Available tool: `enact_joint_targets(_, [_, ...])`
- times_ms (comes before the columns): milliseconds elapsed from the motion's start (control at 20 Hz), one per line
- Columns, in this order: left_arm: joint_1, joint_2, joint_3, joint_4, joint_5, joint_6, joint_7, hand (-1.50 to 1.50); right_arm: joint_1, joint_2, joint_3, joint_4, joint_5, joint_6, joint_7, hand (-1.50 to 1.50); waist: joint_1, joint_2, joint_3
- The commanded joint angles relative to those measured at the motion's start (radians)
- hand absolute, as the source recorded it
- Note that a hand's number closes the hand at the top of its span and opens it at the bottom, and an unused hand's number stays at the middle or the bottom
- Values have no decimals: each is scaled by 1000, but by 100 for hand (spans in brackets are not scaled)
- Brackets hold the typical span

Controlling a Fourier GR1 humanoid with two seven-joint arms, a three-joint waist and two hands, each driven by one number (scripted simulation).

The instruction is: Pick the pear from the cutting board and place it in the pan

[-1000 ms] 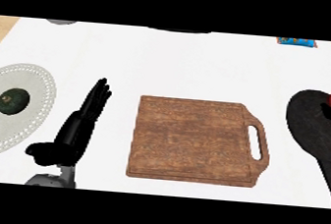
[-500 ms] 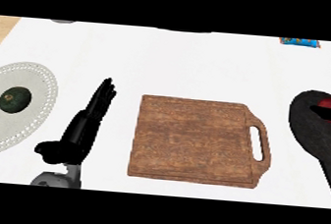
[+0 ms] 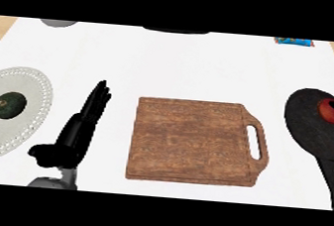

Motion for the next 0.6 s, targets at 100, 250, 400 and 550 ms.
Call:
enact_joint_targets(100, [40, 5, 12, 4, 17, -23, -22, 0, 134, 6, -74, -109, -180, 232, -97, -150, -18, -7, -2])
enact_joint_targets(250, [48, 17, 29, 19, 12, -25, -57, 0, 208, 18, -66, -206, -239, 377, -70, -150, -26, -9, -3])
enact_joint_targets(400, [10, 0, 18, 28, -11, -7, -26, 0, 341, 61, -35, -365, -269, 441, -67, -150, -24, -8, -3])
enact_joint_targets(550, [57, 7, 23, -13, -8, -6, -46, 0, 493, 156, -7, -547, -290, 481, -84, -150, -28, -10, -4])
